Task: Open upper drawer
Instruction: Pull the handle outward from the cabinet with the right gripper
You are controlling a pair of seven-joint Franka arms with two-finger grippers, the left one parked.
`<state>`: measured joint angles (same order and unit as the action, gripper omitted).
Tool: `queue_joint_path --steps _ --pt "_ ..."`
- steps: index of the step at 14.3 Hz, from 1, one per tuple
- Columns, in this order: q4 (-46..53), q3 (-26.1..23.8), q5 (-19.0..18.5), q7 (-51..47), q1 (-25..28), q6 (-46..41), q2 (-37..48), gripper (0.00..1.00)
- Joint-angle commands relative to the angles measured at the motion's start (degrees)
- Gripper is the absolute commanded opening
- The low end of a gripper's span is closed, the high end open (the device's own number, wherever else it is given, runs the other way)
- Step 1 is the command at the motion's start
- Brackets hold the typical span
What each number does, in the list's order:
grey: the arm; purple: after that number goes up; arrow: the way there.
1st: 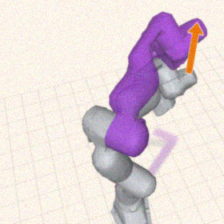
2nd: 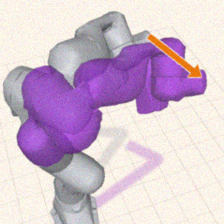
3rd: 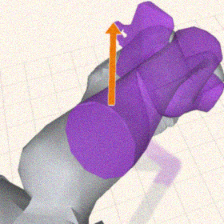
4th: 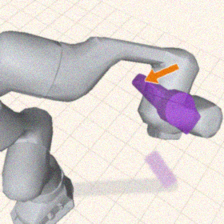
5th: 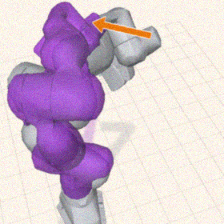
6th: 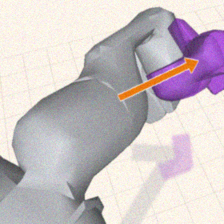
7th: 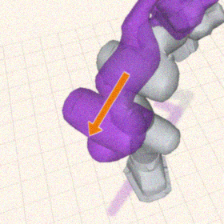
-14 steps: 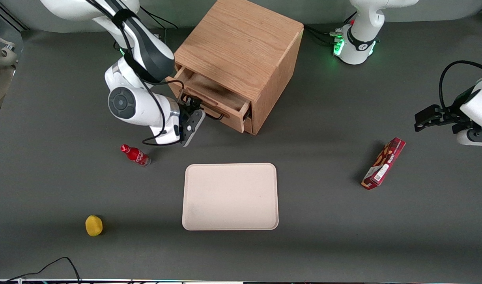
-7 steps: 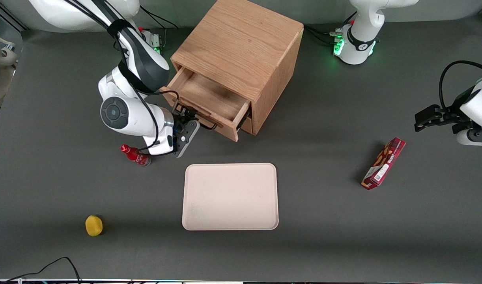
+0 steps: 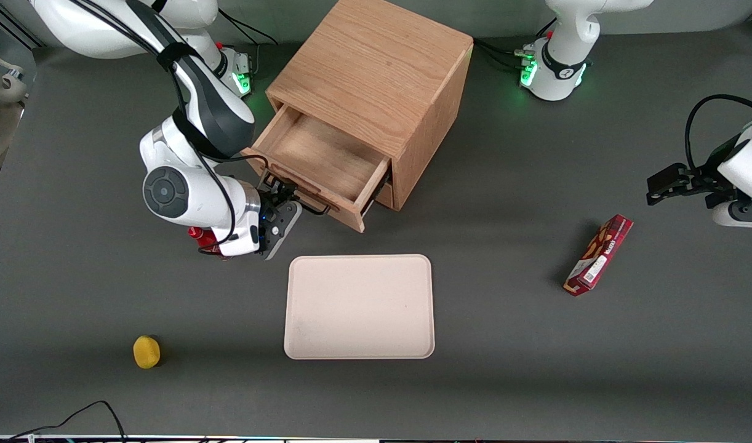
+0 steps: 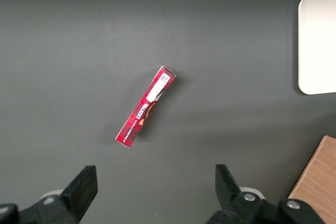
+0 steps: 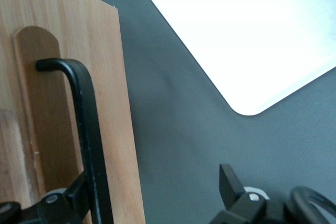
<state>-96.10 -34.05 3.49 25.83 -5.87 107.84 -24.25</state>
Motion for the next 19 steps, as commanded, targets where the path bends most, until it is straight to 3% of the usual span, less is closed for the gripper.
queue_joint_path --steps 1,17,19 --pt "2.85 0.47 -2.51 0.80 0.24 -1.14 -2.12 1.00" --pt "7.86 5.39 -3.14 7.83 0.24 -4.31 -3.79 1.00" --pt "7.95 5.66 -4.70 7.92 0.24 -4.31 -3.88 1.00"
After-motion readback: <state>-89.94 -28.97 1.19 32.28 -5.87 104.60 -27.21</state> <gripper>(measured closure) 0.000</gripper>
